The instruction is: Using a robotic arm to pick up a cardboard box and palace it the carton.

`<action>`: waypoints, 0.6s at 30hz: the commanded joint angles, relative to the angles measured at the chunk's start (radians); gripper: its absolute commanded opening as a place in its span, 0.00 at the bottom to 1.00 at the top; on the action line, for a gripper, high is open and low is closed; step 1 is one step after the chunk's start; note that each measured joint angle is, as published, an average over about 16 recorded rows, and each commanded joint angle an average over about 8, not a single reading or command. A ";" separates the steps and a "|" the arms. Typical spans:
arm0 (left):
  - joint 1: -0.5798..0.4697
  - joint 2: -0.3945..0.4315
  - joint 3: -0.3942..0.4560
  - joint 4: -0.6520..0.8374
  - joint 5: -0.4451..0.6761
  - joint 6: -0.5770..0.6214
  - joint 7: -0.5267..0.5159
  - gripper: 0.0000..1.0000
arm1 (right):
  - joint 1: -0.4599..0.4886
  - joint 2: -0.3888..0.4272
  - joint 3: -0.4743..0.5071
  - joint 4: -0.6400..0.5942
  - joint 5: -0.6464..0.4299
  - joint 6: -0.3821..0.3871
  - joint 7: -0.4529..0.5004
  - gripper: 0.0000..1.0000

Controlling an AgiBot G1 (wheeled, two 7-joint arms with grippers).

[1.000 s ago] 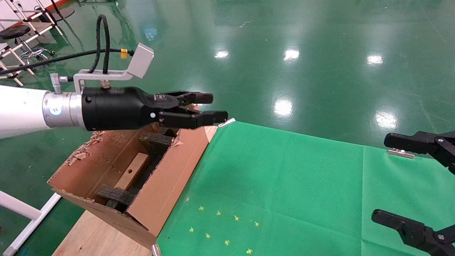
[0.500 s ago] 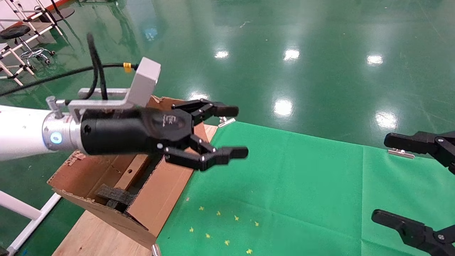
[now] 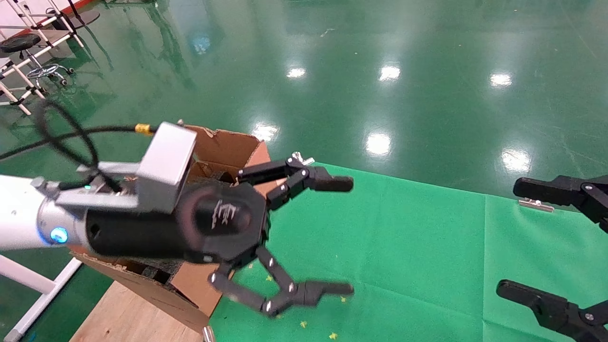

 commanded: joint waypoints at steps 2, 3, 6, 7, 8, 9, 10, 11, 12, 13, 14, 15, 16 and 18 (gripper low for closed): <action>0.025 -0.001 -0.013 -0.029 -0.019 0.002 0.022 1.00 | 0.000 0.000 0.000 0.000 0.000 0.000 0.000 1.00; 0.028 -0.001 -0.015 -0.032 -0.022 0.003 0.025 1.00 | 0.000 0.000 0.000 0.000 0.000 0.000 0.000 1.00; 0.027 -0.001 -0.015 -0.030 -0.022 0.003 0.022 1.00 | 0.000 0.000 0.000 0.000 0.000 0.000 0.000 1.00; 0.026 -0.001 -0.014 -0.028 -0.021 0.002 0.021 1.00 | 0.000 0.000 0.000 0.000 0.000 0.000 0.000 1.00; 0.024 -0.001 -0.014 -0.027 -0.020 0.002 0.020 1.00 | 0.000 0.000 0.000 0.000 0.000 0.000 0.000 1.00; 0.022 -0.001 -0.013 -0.025 -0.019 0.002 0.019 1.00 | 0.000 0.000 0.000 0.000 0.000 0.000 0.000 1.00; 0.021 -0.001 -0.012 -0.023 -0.018 0.002 0.018 1.00 | 0.000 0.000 0.000 0.000 0.000 0.000 0.000 1.00; 0.019 -0.001 -0.011 -0.021 -0.016 0.002 0.017 1.00 | 0.000 0.000 0.000 0.000 0.000 0.000 0.000 1.00; 0.018 -0.001 -0.010 -0.020 -0.015 0.002 0.016 1.00 | 0.000 0.000 0.000 0.000 0.000 0.000 0.000 1.00; 0.017 -0.001 -0.010 -0.019 -0.014 0.002 0.015 1.00 | 0.000 0.000 0.000 0.000 0.000 0.000 0.000 1.00; 0.016 -0.001 -0.009 -0.017 -0.013 0.001 0.015 1.00 | 0.000 0.000 0.000 0.000 0.000 0.000 0.000 1.00; 0.015 -0.001 -0.008 -0.016 -0.012 0.001 0.014 1.00 | 0.000 0.000 0.000 0.000 0.000 0.000 0.000 1.00; 0.014 -0.001 -0.008 -0.015 -0.011 0.001 0.013 1.00 | 0.000 0.000 0.000 0.000 0.000 0.000 0.000 1.00; 0.012 -0.001 -0.007 -0.013 -0.010 0.001 0.012 1.00 | 0.000 0.000 0.000 0.000 0.000 0.000 0.000 1.00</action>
